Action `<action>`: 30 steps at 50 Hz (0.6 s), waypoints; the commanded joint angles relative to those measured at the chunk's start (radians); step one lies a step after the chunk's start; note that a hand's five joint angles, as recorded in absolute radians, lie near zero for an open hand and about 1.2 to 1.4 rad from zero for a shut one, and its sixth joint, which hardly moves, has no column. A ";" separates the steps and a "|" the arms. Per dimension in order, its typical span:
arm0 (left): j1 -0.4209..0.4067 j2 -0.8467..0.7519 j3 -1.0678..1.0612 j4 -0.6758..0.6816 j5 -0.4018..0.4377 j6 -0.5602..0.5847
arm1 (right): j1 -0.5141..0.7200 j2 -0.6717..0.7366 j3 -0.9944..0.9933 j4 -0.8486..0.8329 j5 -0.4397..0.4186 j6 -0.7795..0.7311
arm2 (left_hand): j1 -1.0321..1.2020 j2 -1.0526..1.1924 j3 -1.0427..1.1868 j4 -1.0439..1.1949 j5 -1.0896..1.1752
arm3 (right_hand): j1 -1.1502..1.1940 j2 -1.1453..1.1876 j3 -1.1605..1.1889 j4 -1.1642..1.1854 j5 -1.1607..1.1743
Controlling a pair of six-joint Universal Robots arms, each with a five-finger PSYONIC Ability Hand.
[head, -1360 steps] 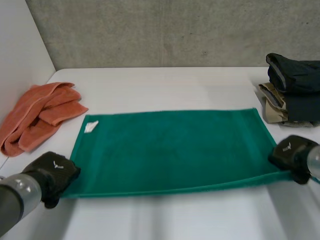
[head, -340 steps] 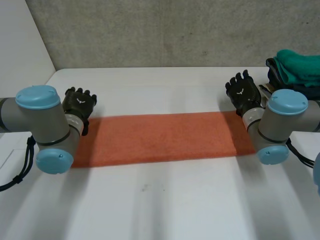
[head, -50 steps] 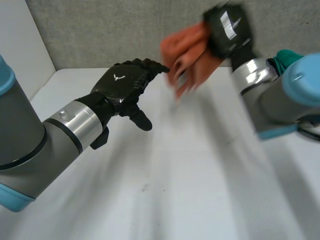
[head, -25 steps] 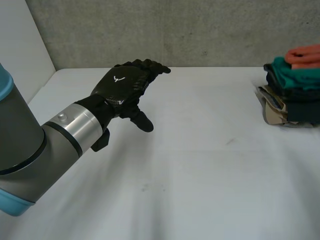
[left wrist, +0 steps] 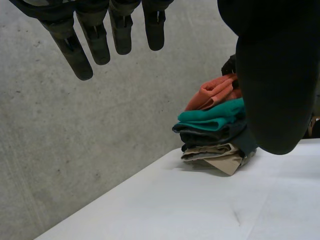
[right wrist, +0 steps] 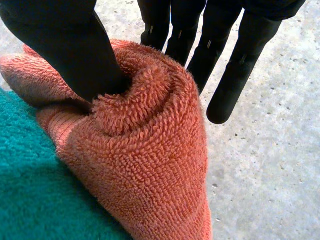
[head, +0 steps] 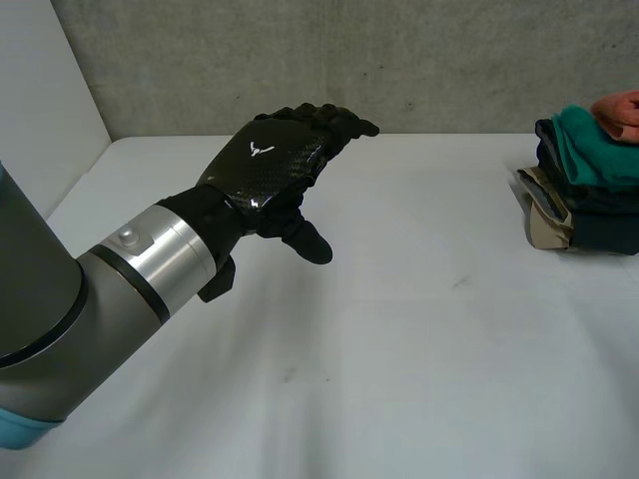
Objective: Fold the laundry.
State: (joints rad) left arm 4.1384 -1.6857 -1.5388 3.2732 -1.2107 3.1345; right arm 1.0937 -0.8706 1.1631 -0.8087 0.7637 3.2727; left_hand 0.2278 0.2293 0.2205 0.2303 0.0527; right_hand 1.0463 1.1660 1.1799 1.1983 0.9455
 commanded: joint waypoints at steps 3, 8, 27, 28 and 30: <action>0.000 0.011 -0.011 0.002 0.002 -0.001 | -0.074 0.012 0.090 -0.121 -0.148 0.047 | 0.041 0.040 0.049 0.039 0.042 | 0.350 0.230 0.216 0.198 0.276; 0.000 -0.002 -0.014 0.003 0.002 -0.010 | -0.090 0.002 0.133 -0.289 -0.156 0.226 | 0.042 0.040 0.049 0.039 0.042 | 0.350 0.230 0.216 0.198 0.276; 0.000 -0.003 -0.024 0.016 -0.001 -0.017 | -0.110 -0.177 0.153 0.095 0.023 0.092 | 0.036 0.034 0.043 0.033 0.036 | -0.872 -0.991 -1.005 -1.024 -0.946; 0.000 -0.003 -0.024 0.016 -0.003 -0.017 | -0.109 -0.203 0.147 0.165 0.082 0.000 | 0.036 0.034 0.043 0.033 0.036 | -0.872 -0.991 -1.005 -1.024 -0.946; 0.002 0.003 -0.021 0.016 -0.006 -0.017 | -0.109 -0.221 0.135 0.238 0.137 -0.095 | 0.036 0.034 0.043 0.033 0.036 | -0.872 -0.991 -1.005 -1.024 -0.946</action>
State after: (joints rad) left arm 4.1387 -1.6896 -1.5633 3.2889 -1.2106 3.1168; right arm 0.9857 -1.0229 1.3142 -0.7800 0.7264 3.4636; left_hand 0.2278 0.2292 0.2204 0.2302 0.0527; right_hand 0.2339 0.2214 0.2156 0.2173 0.0477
